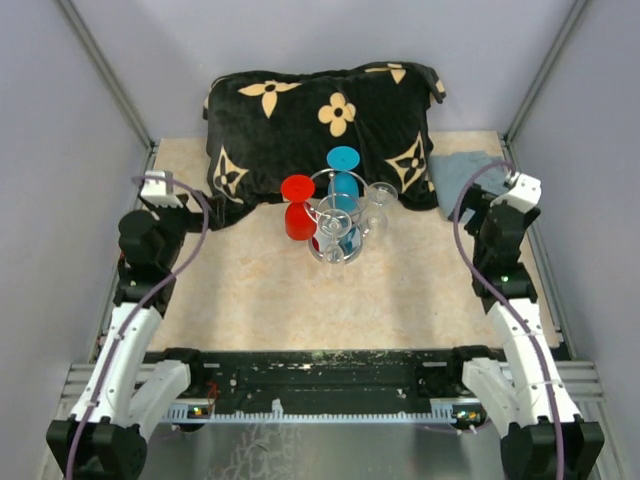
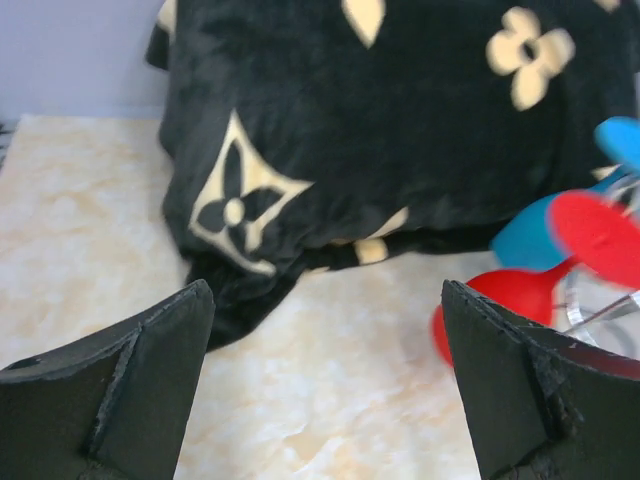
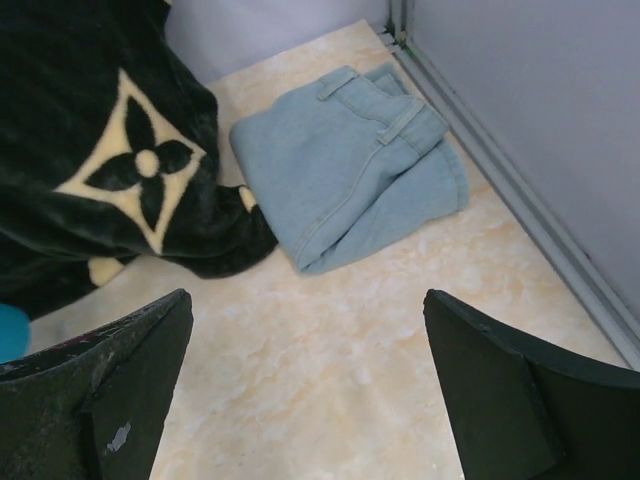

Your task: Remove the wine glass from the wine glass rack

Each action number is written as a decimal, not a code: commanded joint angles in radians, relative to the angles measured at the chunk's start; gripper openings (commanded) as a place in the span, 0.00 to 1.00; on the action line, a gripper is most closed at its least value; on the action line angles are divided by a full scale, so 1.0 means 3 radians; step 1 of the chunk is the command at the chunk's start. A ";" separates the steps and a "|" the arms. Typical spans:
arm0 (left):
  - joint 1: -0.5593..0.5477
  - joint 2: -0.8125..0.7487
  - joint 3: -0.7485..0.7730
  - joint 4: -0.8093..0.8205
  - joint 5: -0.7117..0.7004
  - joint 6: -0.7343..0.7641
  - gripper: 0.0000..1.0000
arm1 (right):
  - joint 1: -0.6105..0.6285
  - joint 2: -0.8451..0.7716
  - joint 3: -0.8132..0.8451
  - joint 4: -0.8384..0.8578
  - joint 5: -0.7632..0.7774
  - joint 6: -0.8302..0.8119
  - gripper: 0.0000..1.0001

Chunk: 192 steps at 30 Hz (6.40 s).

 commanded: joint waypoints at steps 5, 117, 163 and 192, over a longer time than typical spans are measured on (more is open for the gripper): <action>0.0018 0.0817 0.1260 -0.1121 0.1055 -0.0816 0.99 | -0.0026 0.0609 0.1247 -0.1487 -0.0852 0.0665 0.98; 0.0260 0.2600 0.1768 0.0108 0.3607 -0.3127 0.00 | -0.0031 0.0548 0.1472 -0.1785 -0.1686 0.0809 0.98; -0.2026 0.1215 0.2753 -0.1791 0.2282 0.2587 0.00 | -0.0028 0.1842 0.4513 -0.2602 -0.3271 0.0869 0.98; -0.2989 0.1163 0.1849 -0.2071 0.2101 0.5024 0.00 | 0.0284 0.1313 0.4042 -0.3842 -0.3593 0.0431 0.87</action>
